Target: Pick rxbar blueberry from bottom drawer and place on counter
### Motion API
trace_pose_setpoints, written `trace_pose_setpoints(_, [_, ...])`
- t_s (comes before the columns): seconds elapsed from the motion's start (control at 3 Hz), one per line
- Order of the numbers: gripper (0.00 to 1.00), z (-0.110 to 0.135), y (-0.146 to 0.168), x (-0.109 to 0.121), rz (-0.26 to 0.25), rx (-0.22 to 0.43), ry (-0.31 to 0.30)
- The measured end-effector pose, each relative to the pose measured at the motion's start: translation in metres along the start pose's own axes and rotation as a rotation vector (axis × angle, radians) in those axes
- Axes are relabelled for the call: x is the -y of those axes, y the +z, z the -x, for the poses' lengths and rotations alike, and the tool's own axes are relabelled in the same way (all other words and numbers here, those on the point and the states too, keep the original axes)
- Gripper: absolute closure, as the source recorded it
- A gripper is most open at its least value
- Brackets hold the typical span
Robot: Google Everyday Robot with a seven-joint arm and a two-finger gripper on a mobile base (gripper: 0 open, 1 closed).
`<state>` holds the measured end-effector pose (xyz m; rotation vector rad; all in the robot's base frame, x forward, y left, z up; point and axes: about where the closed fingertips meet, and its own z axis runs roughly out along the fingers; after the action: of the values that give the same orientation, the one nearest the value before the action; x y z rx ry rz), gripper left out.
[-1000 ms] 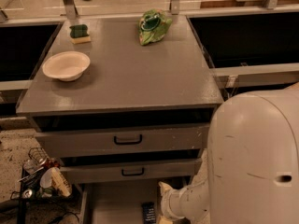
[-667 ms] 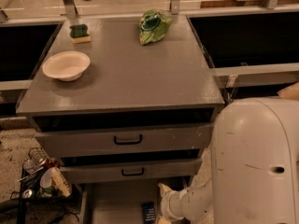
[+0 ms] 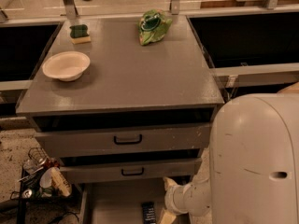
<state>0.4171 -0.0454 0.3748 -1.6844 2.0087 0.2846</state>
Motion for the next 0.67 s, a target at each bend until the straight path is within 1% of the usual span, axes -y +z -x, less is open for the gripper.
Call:
trace_pose_setpoints(0.33, [0.0,-0.013,-0.021,0.03,-0.055,-0.039,-0.031])
trace_pose_setpoints(0.67, [0.0,-0.01,-0.014,0.019,-0.035,-0.024,-0.032])
